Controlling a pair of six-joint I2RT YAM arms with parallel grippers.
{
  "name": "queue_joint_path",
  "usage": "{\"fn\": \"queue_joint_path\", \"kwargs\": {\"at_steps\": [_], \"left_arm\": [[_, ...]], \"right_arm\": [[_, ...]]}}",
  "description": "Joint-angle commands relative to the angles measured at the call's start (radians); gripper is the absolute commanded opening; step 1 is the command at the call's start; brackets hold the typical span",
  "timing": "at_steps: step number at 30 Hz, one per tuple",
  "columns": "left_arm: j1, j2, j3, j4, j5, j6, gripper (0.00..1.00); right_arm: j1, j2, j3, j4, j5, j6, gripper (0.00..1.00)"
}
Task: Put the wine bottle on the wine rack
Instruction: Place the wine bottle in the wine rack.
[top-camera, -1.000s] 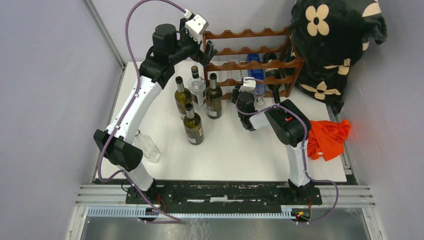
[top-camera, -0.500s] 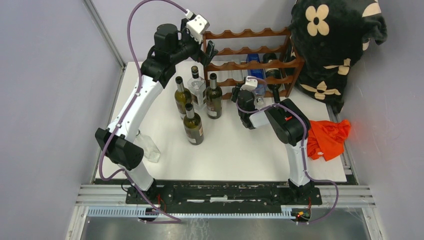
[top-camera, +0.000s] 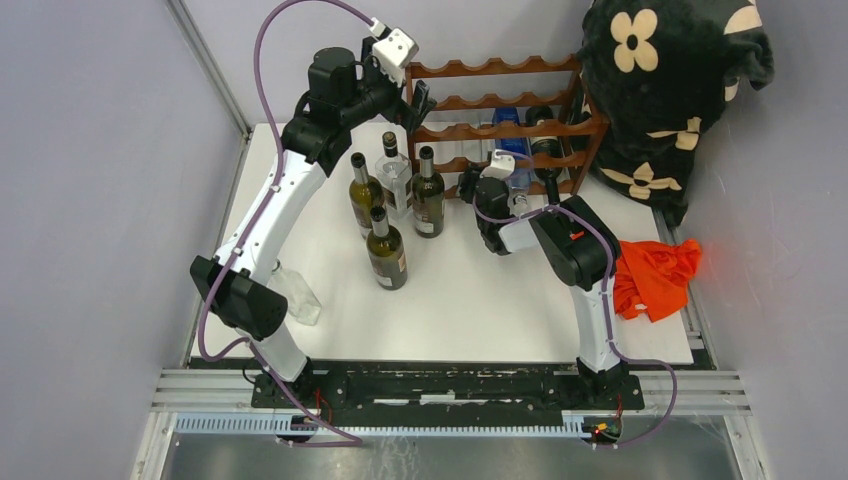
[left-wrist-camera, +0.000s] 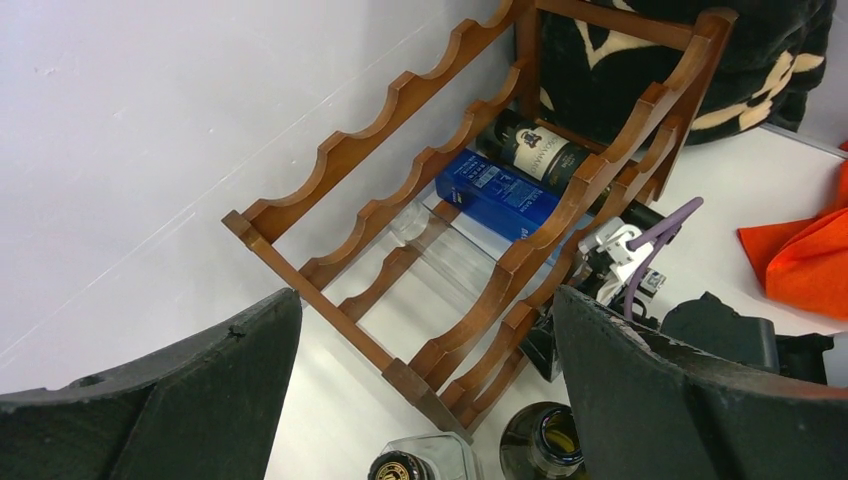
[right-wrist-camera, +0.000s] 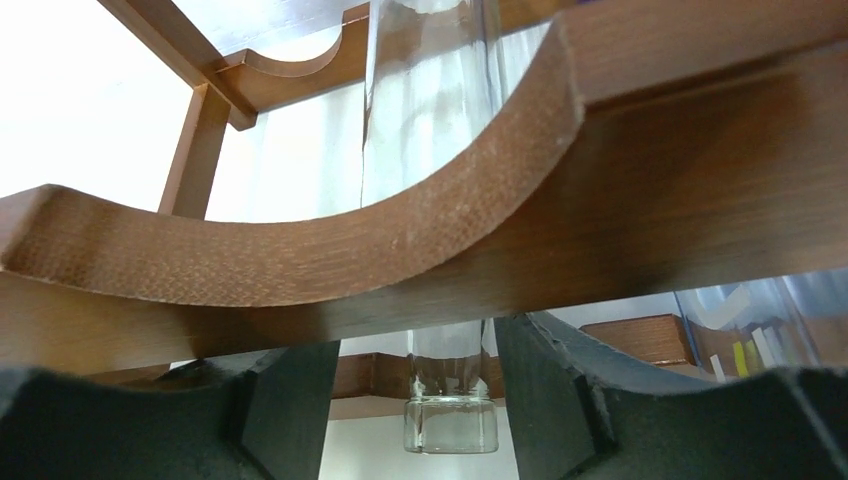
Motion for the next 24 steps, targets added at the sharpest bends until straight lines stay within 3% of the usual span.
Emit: {"fn": "queue_joint_path", "kwargs": {"at_steps": [1,14,24], "left_arm": [[0.004,-0.034,0.026,0.045,0.026,-0.055,1.0],[0.004,-0.106,-0.062,0.119,0.06,-0.148,1.0],[0.003,-0.176,-0.133,0.17,0.108,-0.409,1.0]], "right_arm": [[-0.003,-0.03,0.019,0.077,-0.053,-0.04,0.64],[0.002,-0.191,-0.169,0.131,-0.175,-0.181,0.89],[0.008,-0.391,-0.325,0.041,-0.247,-0.221,0.93]]}}
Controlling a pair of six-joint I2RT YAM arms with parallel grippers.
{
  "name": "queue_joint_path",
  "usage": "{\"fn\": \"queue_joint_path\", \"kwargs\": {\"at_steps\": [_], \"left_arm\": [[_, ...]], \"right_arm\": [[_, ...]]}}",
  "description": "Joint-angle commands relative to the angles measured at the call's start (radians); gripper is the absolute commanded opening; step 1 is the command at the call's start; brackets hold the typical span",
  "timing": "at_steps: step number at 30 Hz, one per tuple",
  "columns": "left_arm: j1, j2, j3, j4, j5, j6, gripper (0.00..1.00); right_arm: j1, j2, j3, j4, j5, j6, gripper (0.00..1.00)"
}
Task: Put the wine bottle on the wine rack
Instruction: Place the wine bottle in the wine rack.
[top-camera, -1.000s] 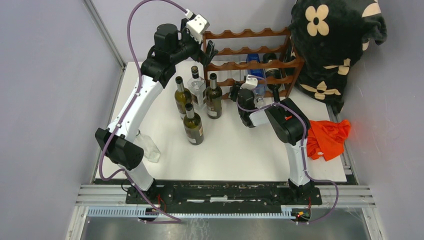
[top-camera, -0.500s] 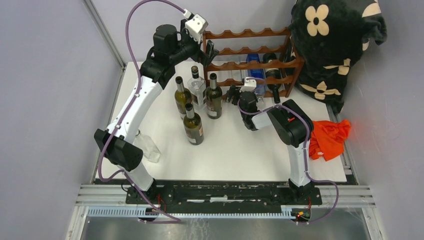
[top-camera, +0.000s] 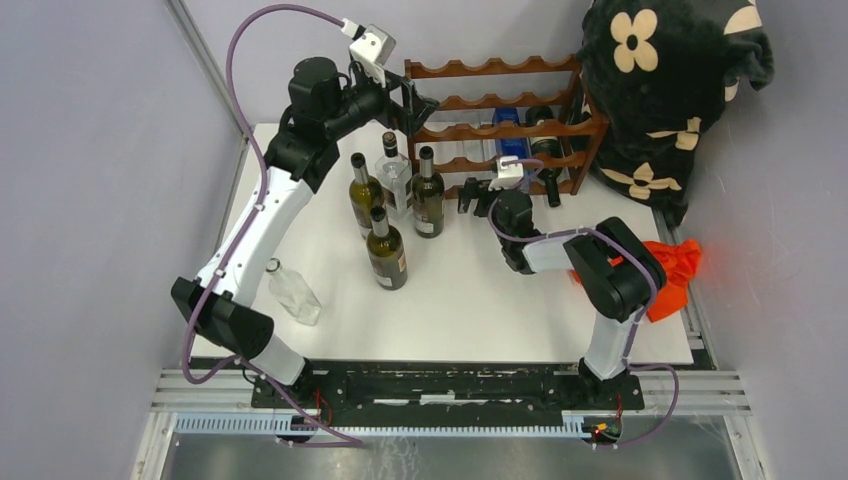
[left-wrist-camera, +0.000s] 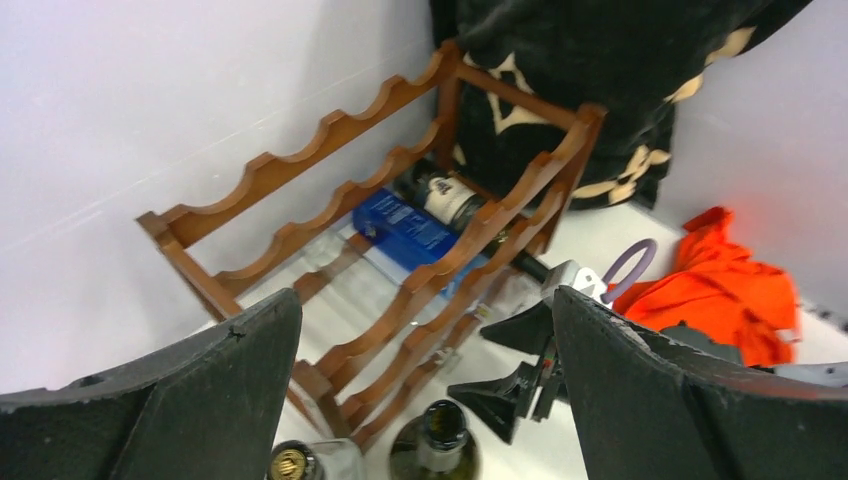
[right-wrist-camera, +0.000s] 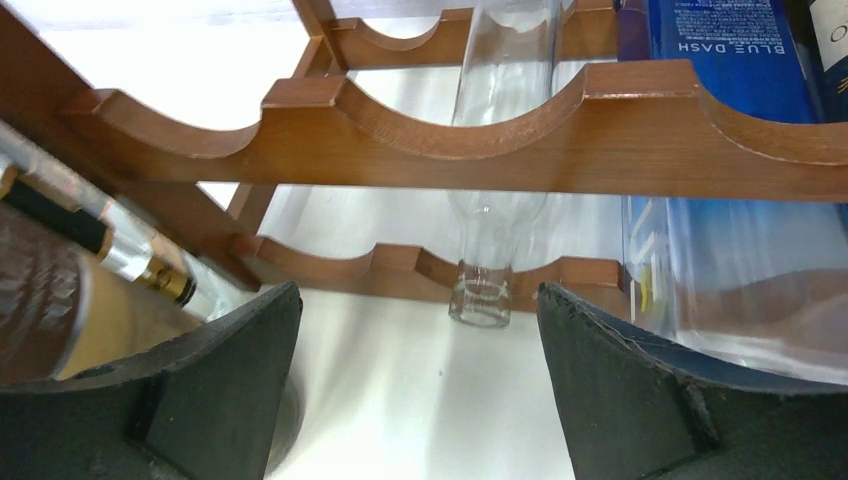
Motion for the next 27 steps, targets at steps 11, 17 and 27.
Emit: {"fn": "queue_joint_path", "kwargs": {"at_steps": [11,17,27], "left_arm": [[0.01,-0.152,-0.152,0.143,0.07,-0.566,1.0],[0.009,-0.244,-0.314,0.262,0.065,-0.75,1.0],[-0.085,-0.2,-0.088,-0.191,-0.245,-0.511,0.94]], "right_arm": [[-0.126,-0.483,-0.078,-0.52,-0.701,-0.322,0.98],[-0.262,-0.615,0.141,-1.193,-1.003,-0.828,0.98],[-0.387,-0.611,0.366,-1.82,-1.035,-1.151,0.98]]}}
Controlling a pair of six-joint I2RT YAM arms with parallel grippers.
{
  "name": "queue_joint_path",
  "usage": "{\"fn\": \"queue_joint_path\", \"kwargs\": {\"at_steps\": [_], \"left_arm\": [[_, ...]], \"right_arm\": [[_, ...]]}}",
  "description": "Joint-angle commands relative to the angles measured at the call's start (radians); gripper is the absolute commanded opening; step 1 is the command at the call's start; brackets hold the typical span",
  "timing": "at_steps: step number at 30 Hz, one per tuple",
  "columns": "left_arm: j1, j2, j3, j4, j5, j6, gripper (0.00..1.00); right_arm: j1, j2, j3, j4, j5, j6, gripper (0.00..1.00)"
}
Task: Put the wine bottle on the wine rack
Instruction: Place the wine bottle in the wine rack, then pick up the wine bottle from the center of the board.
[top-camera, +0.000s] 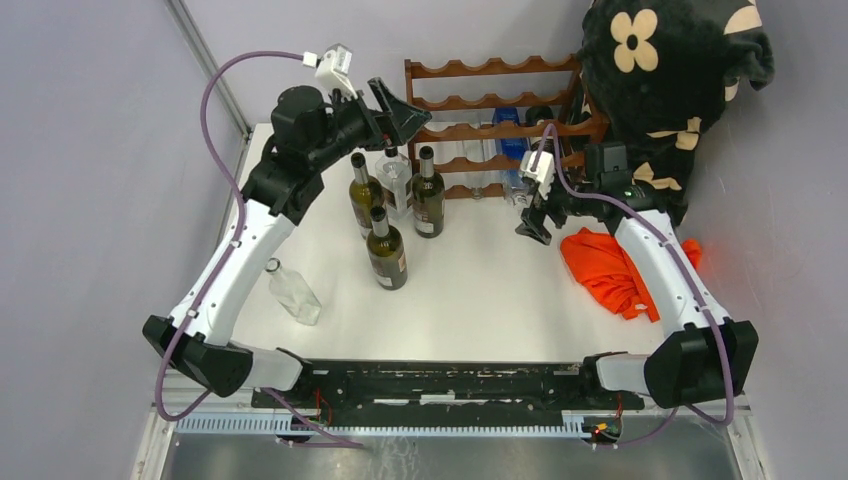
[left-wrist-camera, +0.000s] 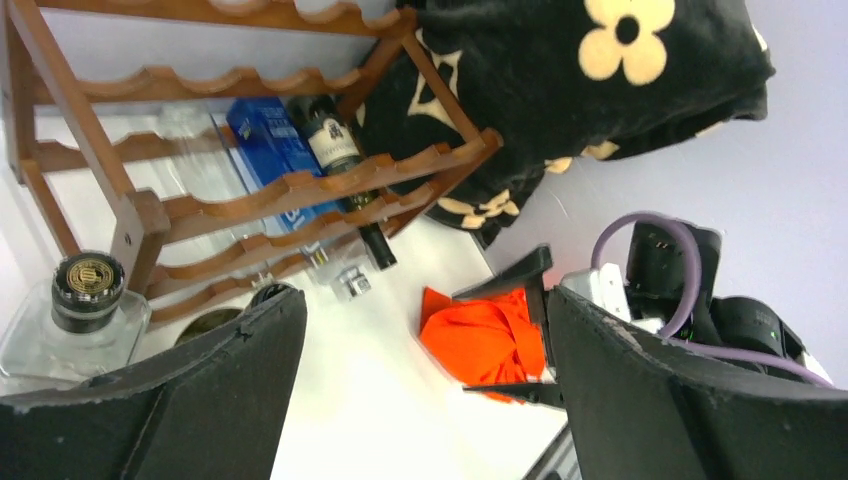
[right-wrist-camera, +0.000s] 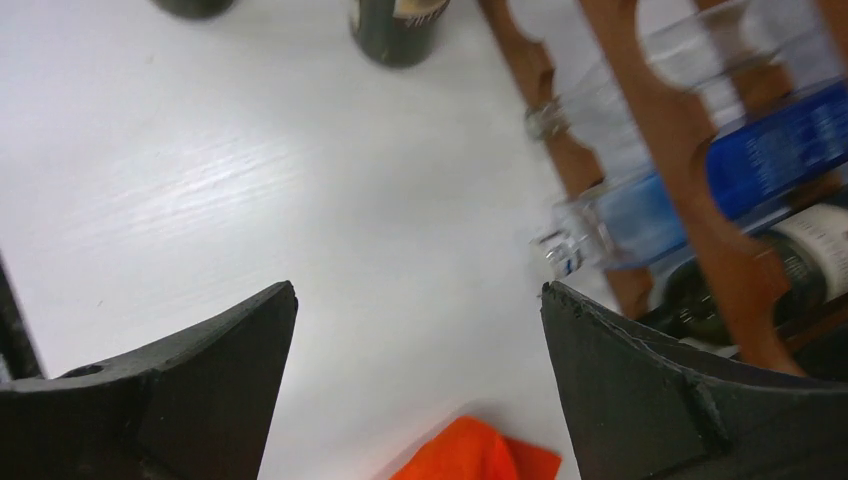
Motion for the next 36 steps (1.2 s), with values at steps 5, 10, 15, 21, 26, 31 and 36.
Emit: {"fn": "queue_joint_path", "kwargs": {"at_steps": [5,10,15,21,26,31,36], "left_arm": [[-0.268,0.16,0.369,-0.493,-0.524,0.344,0.94],[-0.3,0.199,0.365,-0.535,-0.659,0.404,0.87],[-0.3,0.248,0.383,-0.529,-0.68,0.451,0.85],[-0.299,0.317,0.388,-0.514,-0.645,0.443,0.85],[-0.297,0.355,0.376,-0.486,-0.673,0.467,0.82],[-0.28,0.388,0.369,-0.457,-0.68,0.478,0.71],[-0.253,0.427,0.354,-0.429,-0.634,0.467,0.65]], "right_arm": [[-0.044,-0.096,-0.1,-0.089,-0.051,-0.025,0.98],[-0.08,-0.127,-0.198,0.029,-0.098,0.09,0.98],[-0.13,-0.153,-0.301,0.094,-0.185,0.159,0.98],[-0.161,-0.182,-0.355,0.138,-0.188,0.197,0.98],[-0.163,-0.192,-0.391,0.17,-0.201,0.225,0.98],[-0.192,-0.196,-0.403,0.191,-0.212,0.247,0.98],[-0.196,-0.197,-0.411,0.199,-0.214,0.258,0.98]]}}
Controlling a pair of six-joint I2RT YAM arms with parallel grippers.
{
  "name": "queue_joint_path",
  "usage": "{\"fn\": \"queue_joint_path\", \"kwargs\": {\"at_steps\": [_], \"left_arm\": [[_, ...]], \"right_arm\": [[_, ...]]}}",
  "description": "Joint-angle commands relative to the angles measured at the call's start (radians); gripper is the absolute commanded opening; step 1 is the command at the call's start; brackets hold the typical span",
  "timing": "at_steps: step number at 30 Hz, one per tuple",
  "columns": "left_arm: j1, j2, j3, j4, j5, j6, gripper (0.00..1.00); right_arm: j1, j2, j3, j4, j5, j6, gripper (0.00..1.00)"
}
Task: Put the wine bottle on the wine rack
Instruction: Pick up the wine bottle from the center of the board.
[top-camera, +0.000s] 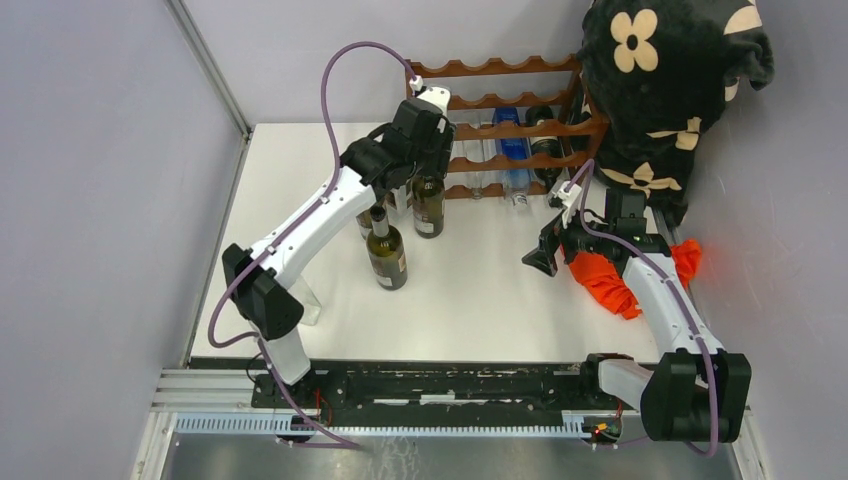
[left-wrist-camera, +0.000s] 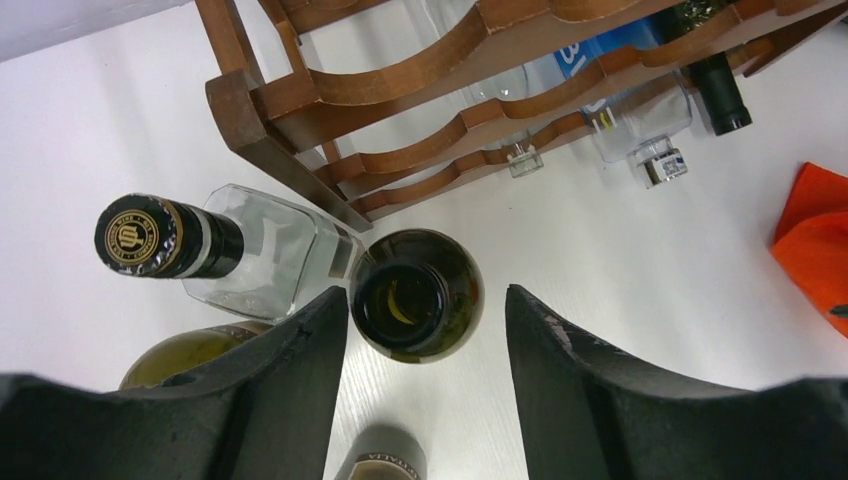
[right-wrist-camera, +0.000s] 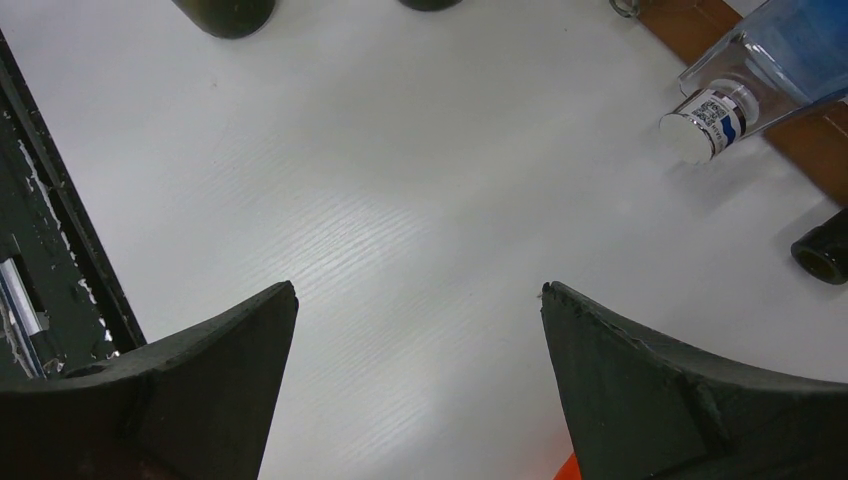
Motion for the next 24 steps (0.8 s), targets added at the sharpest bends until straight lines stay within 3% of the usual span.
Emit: {"fn": "queue_joint_path", "kwargs": {"at_steps": [1,10,14,17,18,24], "left_arm": [[0.027,0.032,0.006,0.076,0.025,0.032,0.64],[0.047,0.076,0.009,0.106,0.045,0.045,0.51],[0.049,0.081,0.01,0.103,0.066,0.049,0.3],[0.049,0.072,0.021,0.088,0.115,0.049,0.06],[0.049,0.059,0.022,0.085,0.15,0.047,0.02],[0.047,-0.076,-0.052,0.187,0.393,0.025,0.02]], "right_arm": [[-0.006,-0.024,-0.005,0.056,-0.033,0.024,0.98],[-0.009,-0.041,-0.035,0.069,-0.034,0.027,0.98],[-0.009,-0.042,-0.036,0.067,-0.033,0.027,0.98],[-0.01,-0.042,-0.028,0.056,-0.034,0.02,0.98],[-0.009,-0.043,-0.022,0.046,-0.035,0.013,0.98],[-0.009,-0.054,0.076,-0.132,-0.108,-0.258,0.98]]}}
